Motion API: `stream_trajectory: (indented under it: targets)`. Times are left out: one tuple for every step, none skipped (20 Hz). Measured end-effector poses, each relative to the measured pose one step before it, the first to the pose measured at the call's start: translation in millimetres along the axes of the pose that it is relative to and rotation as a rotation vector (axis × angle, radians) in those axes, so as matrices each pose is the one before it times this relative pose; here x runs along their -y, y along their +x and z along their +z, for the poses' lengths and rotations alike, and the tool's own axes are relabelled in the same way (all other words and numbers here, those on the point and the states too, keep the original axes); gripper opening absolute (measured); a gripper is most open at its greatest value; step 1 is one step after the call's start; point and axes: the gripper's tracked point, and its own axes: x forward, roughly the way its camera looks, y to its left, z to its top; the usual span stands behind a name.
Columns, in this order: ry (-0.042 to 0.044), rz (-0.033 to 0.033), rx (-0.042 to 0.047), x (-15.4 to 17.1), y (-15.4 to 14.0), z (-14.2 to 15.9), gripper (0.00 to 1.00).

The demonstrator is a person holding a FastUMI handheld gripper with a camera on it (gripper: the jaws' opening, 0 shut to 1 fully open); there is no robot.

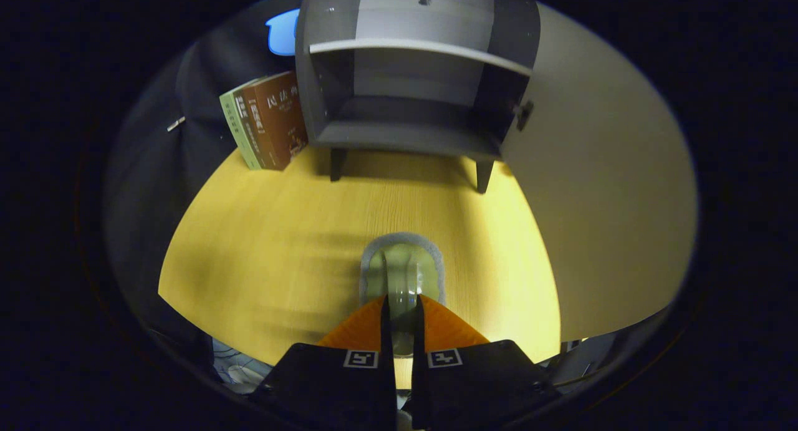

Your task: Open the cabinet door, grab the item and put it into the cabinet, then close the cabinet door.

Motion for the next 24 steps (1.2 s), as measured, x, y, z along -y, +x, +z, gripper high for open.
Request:
stream_trajectory:
  targets:
    - [0.00240,-0.01112,0.03889,-2.24,-8.20,17.62,0.14]
    - [0.00693,-0.00617,0.04073,-2.21,-9.77,19.34,0.14]
    - [0.00669,-0.00548,0.04348,-3.07,-8.01,19.07,0.14]
    - [0.00191,-0.00569,0.04331,-3.90,-5.72,19.60,0.14]
    - [-0.00147,-0.00939,0.04119,-1.67,-7.27,19.93,0.14]
    - [0.00264,-0.00896,0.04230,-1.60,-4.86,20.32,0.14]
    - [0.00988,-0.00239,0.04825,-3.53,-3.25,21.20,0.14]
    - [0.01549,0.00029,0.04865,-4.06,-2.81,22.32,0.14]
    - [0.01395,0.00253,0.03440,-3.31,-2.10,16.98,0.14]
    - [0.00908,-0.00039,0.03387,-1.10,-1.59,17.67,0.14]
    - [0.00088,0.00006,0.03056,-1.10,-0.37,16.18,0.14]
    - [-0.00107,-0.00016,0.03037,0.15,4.43,17.95,0.14]
    - [-0.00079,0.00183,0.03239,-0.36,1.36,15.21,0.14]
    - [-0.00339,0.00047,0.02632,1.40,8.04,14.13,0.13]
    - [-0.00420,0.00551,0.02491,1.68,9.61,14.90,0.14]
    - [-0.00413,0.00749,0.02550,1.58,11.05,14.51,0.14]
    - [-0.00720,0.00681,0.02407,1.79,12.28,12.67,0.14]
    - [-0.00657,0.00851,0.02170,1.75,13.75,9.08,0.14]
    - [0.00392,0.01014,0.01249,2.14,15.94,8.18,0.14]
    - [0.01260,0.00901,0.00921,2.06,17.50,7.88,0.13]
    - [0.01467,0.00506,0.00488,2.59,18.71,5.43,0.13]
    - [0.01056,0.00041,-0.00425,4.98,19.20,2.58,0.13]
    - [0.00334,0.00607,-0.01397,1.29,18.97,-0.44,0.13]
    - [-0.00255,0.00537,-0.01856,-0.44,20.66,-2.64,0.13]
